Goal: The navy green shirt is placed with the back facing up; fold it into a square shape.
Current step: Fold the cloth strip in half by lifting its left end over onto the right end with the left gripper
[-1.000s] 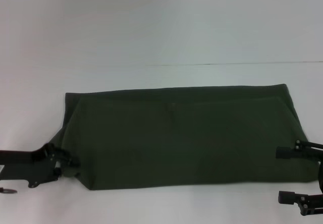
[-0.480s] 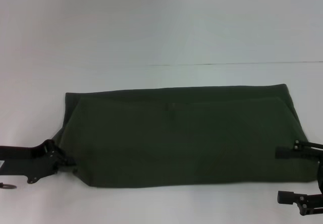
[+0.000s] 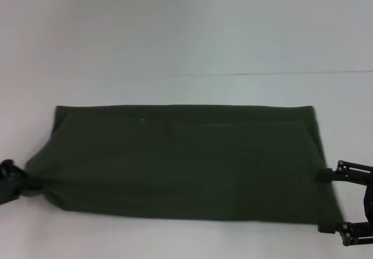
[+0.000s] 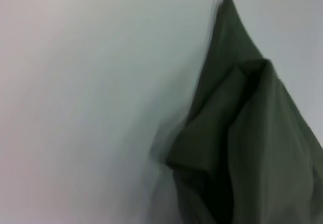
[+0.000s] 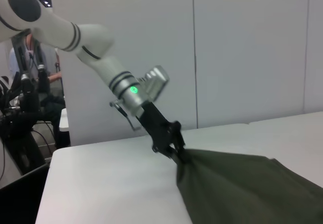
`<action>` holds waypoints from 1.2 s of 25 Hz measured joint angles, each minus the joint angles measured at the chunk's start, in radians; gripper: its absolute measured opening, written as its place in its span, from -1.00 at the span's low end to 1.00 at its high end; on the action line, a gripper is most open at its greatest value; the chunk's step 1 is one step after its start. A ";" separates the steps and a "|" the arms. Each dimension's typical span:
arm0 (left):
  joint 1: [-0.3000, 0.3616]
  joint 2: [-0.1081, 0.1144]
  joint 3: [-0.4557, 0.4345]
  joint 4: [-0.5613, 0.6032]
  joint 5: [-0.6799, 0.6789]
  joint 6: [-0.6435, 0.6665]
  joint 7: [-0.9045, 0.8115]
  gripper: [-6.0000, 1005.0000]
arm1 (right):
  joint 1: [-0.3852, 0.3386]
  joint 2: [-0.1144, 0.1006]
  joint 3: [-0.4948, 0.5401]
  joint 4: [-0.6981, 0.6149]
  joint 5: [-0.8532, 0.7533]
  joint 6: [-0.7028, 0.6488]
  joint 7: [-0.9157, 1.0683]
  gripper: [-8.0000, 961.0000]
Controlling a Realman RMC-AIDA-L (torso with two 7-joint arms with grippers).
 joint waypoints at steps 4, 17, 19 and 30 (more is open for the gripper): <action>0.028 0.021 -0.009 0.072 0.006 0.064 0.018 -0.94 | 0.000 0.001 -0.002 0.001 0.000 0.007 0.003 0.90; 0.021 0.061 -0.036 0.106 -0.073 0.146 0.154 -0.94 | -0.007 0.009 0.004 0.002 0.003 0.032 0.034 0.90; 0.011 0.061 -0.034 0.099 -0.101 0.156 0.164 -0.94 | -0.009 0.009 0.020 0.003 0.003 0.044 0.042 0.90; -0.298 -0.063 0.248 -0.006 -0.417 0.181 0.233 -0.94 | -0.036 0.008 0.145 0.001 0.003 0.151 0.134 0.89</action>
